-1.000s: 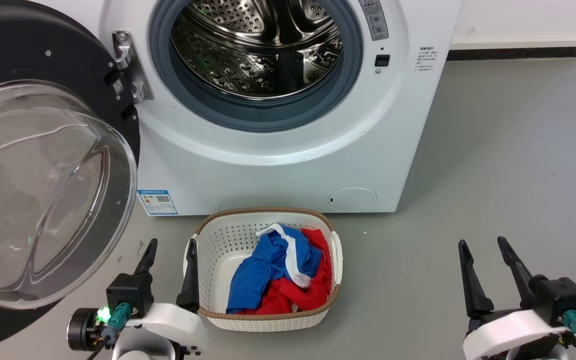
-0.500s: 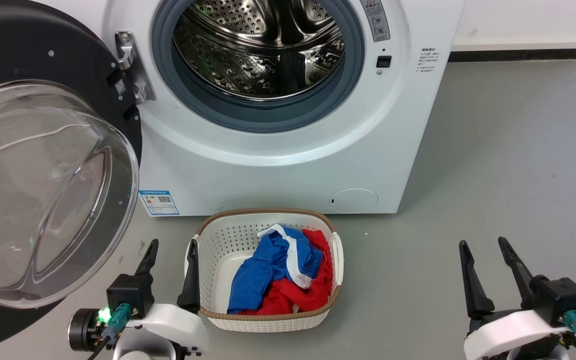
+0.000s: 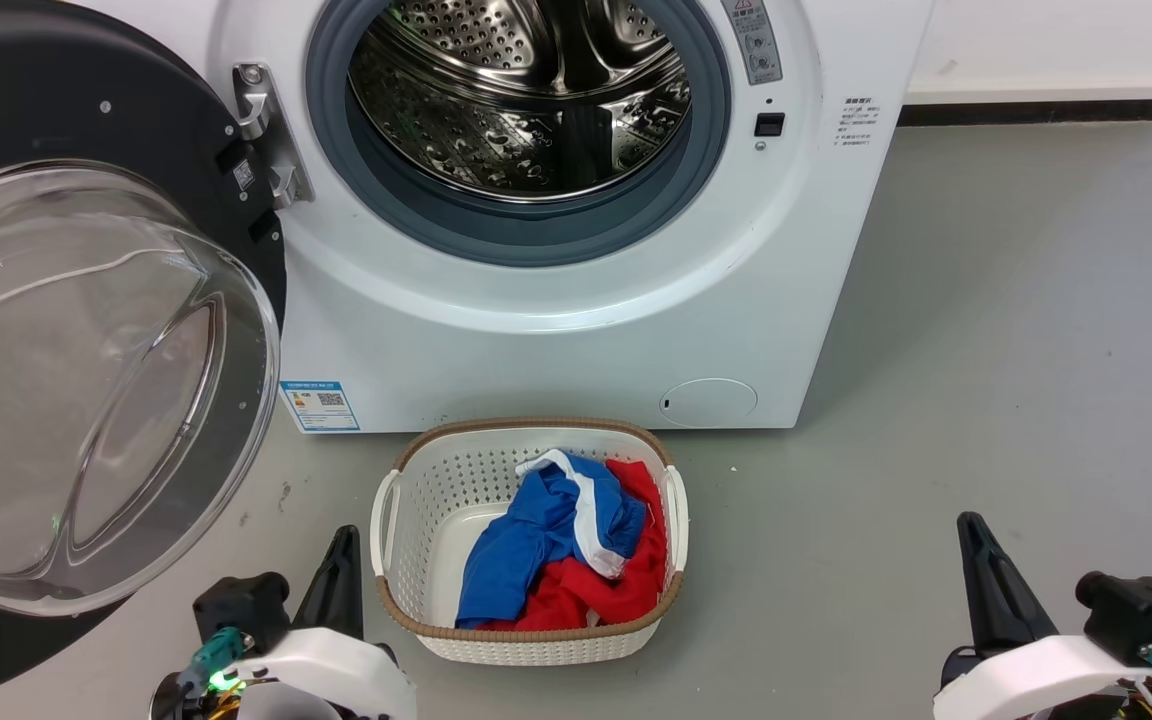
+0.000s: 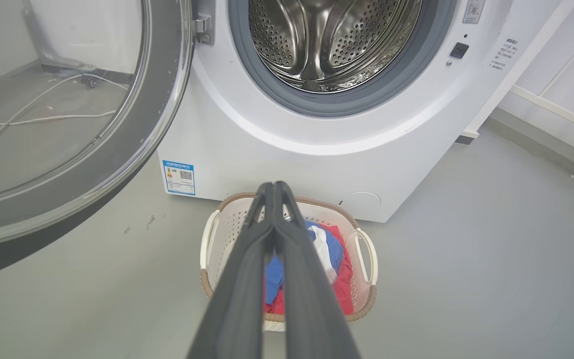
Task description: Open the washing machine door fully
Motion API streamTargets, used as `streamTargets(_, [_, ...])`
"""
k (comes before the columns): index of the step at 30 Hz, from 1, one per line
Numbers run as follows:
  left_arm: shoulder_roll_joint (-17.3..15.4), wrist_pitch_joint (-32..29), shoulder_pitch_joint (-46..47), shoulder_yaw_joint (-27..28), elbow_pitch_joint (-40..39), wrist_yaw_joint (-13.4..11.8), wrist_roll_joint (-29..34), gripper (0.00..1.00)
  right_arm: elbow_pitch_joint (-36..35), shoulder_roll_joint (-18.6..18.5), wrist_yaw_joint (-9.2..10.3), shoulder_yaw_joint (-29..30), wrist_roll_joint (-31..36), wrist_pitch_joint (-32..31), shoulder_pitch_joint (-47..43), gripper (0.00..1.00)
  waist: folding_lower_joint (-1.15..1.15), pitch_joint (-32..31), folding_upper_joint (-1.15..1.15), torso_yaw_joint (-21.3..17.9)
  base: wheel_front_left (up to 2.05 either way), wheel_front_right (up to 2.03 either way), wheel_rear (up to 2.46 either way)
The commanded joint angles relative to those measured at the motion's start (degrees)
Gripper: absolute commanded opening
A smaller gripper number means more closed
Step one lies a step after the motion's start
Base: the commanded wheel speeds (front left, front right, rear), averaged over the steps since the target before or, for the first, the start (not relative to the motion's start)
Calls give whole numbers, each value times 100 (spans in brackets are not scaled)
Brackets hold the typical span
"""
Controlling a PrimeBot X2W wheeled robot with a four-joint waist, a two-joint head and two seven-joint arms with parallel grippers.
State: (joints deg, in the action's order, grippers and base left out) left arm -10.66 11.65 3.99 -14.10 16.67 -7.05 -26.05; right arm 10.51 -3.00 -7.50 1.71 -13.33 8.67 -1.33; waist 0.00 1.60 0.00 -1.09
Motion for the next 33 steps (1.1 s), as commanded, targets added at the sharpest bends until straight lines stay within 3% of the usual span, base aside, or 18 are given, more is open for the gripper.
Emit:
streamTargets(1, [-4, -59, 127, 111, -98, 56, -237, 0, -70, 2, 0, 32, -303, -43, 146, 0, 0, -2, 0, 1, 0, 0, 0])
streamTargets(33, [314, -776, 189, 913, -180, 630, -2840, 0, 91, 7, 0, 216, -3401, -642, 415, 0, 0, -42, 0, 32, 0, 0, 0])
